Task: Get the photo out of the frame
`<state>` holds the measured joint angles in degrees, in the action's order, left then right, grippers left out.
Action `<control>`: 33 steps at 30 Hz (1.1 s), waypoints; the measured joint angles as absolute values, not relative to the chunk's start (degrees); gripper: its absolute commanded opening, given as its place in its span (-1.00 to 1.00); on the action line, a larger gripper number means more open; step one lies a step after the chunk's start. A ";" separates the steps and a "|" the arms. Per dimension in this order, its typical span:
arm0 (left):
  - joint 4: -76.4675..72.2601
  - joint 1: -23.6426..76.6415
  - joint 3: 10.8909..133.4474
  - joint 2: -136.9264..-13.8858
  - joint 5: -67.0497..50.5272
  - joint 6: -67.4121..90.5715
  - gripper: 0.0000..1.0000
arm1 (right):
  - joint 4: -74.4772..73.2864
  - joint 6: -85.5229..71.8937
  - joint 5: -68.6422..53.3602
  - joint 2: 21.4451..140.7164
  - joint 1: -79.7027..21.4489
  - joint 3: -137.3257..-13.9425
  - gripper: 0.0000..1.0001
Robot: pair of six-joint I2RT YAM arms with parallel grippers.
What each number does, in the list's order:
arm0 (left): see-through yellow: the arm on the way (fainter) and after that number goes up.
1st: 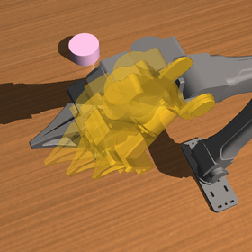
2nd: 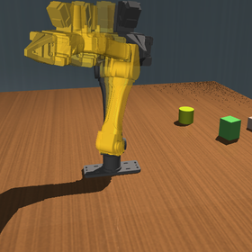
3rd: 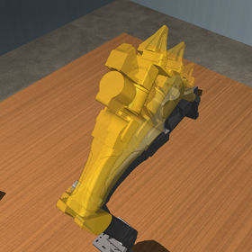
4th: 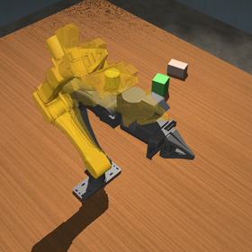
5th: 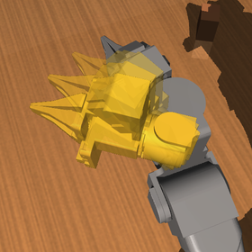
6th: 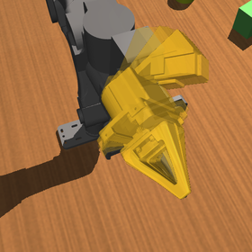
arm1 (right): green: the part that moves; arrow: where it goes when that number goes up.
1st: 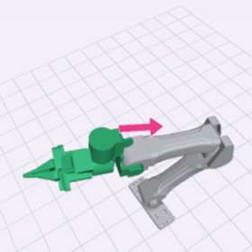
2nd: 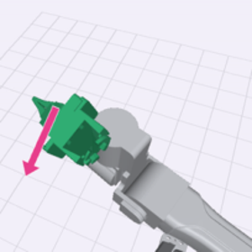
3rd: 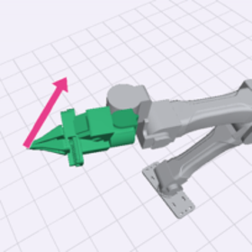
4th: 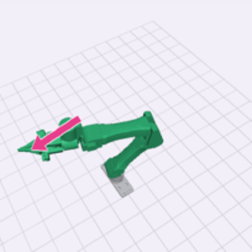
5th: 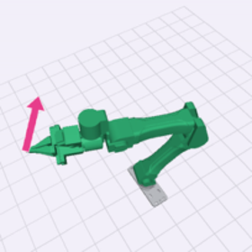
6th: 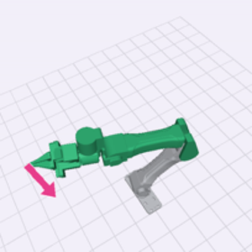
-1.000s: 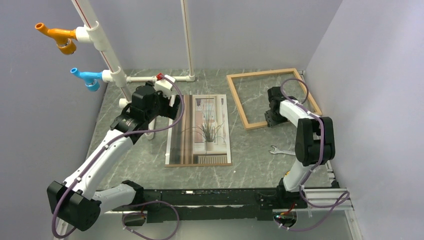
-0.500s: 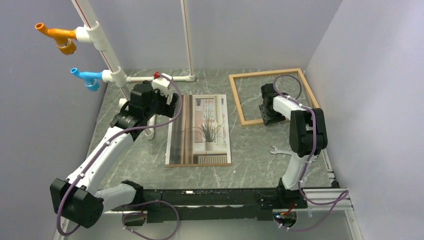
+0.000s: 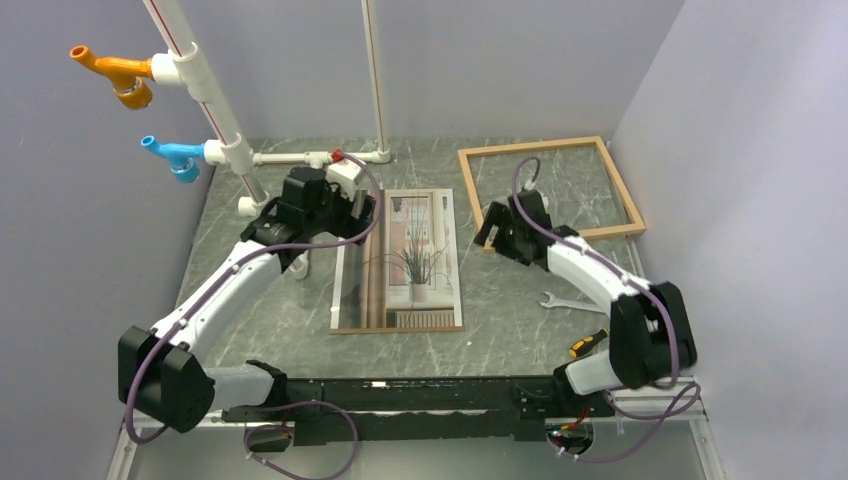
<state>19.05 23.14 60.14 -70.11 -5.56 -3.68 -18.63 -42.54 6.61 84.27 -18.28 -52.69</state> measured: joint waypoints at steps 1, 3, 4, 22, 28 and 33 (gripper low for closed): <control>19.05 23.88 60.14 -71.22 -6.63 -3.33 0.94 | -17.37 -39.92 3.31 82.08 -19.03 -50.48 0.77; 19.05 25.69 60.27 -73.67 -8.56 -2.66 0.94 | -15.14 -35.57 -4.03 78.11 -19.49 -45.56 0.76; 19.14 27.18 60.55 -75.68 -9.58 -2.24 0.93 | -14.46 -34.15 -7.03 76.75 -19.44 -43.46 0.76; 24.73 33.17 67.99 -99.59 -16.01 6.63 0.94 | 2.39 -30.59 -33.52 74.85 -19.33 -28.05 0.66; 24.71 31.94 68.51 -101.32 -15.09 9.13 0.95 | 6.09 -31.31 -34.63 78.52 -19.33 -28.05 0.64; 24.97 31.03 69.25 -101.67 -13.98 10.37 0.95 | 7.33 -32.03 -36.18 82.94 -19.33 -29.23 0.59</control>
